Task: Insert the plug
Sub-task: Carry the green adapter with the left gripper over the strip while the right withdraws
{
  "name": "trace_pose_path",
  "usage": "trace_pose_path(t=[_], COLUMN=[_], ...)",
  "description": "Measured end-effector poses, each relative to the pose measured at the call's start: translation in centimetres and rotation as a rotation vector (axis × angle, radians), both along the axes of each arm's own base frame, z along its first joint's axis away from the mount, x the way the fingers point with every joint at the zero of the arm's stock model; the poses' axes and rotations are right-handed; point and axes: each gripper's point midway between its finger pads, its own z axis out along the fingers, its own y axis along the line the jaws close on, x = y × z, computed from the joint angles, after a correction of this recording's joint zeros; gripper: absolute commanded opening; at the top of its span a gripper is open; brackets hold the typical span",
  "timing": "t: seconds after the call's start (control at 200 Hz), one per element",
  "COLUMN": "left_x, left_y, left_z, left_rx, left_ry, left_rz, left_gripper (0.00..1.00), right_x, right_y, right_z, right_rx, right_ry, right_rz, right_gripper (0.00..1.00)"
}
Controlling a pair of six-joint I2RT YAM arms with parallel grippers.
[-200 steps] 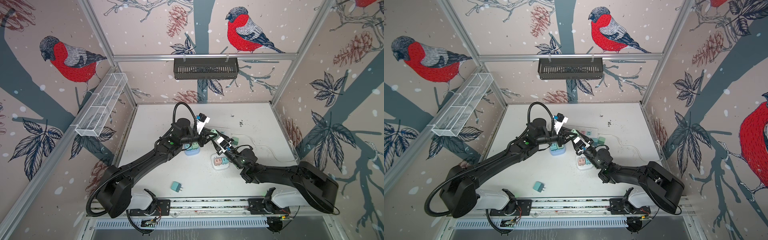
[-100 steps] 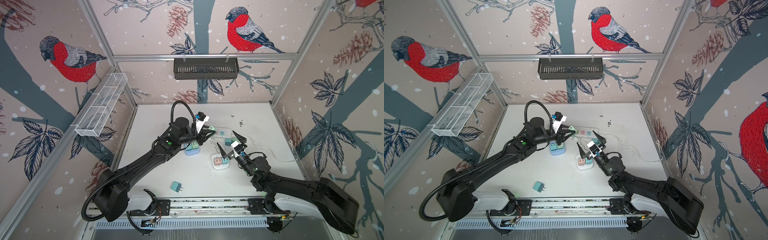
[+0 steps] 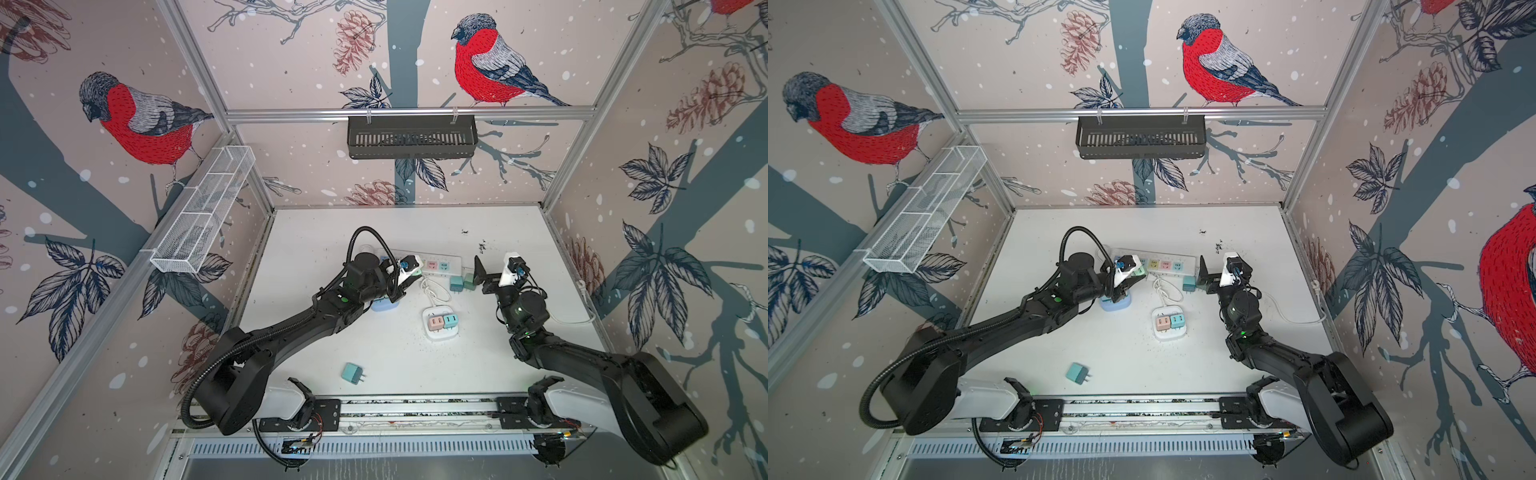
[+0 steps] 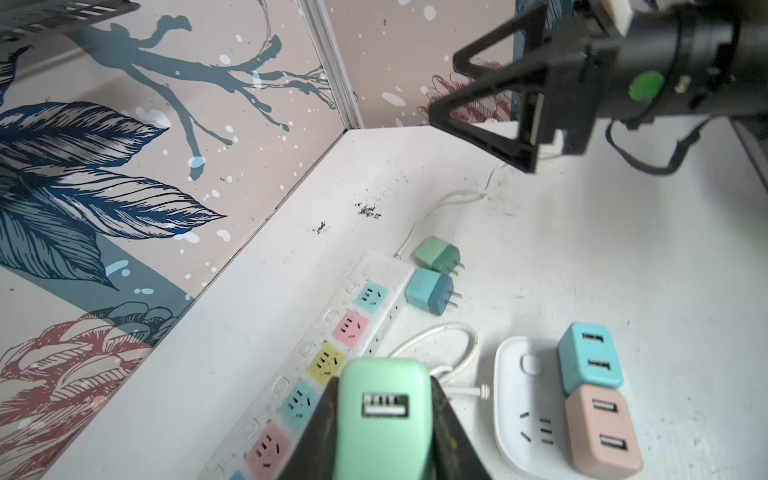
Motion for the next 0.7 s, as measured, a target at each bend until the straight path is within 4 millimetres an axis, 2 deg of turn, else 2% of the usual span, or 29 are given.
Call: trace_pose_path(t=[0.105,0.22,0.385,0.55,0.7], left_x=[0.6,1.9,4.2,7.0,8.9], left_y=[-0.4,-1.4,-3.8,-7.1,-8.1], left_z=[-0.7,-0.6,-1.6,-3.1,-5.3], left_rx=[0.025,0.044,0.085,0.138,0.172], left_ry=[-0.037,-0.059,-0.010,0.077,0.154], left_rz=[-0.012,-0.025,-0.096,-0.198,-0.246], left_gripper=[0.00,0.00,0.00,0.00,0.00], right_x=[1.5,2.1,1.6,1.5,1.3], right_y=[-1.4,-2.8,-3.8,-3.9,-3.6], right_z=[-1.5,-3.3,-3.2,-2.9,-2.8], right_rx=[0.034,0.061,0.111,0.139,0.143], right_ry=[0.051,0.099,0.083,0.070,0.067], right_rz=[-0.069,-0.118,-0.140,-0.134,-0.114], right_gripper=[1.00,1.00,1.00,1.00,1.00])
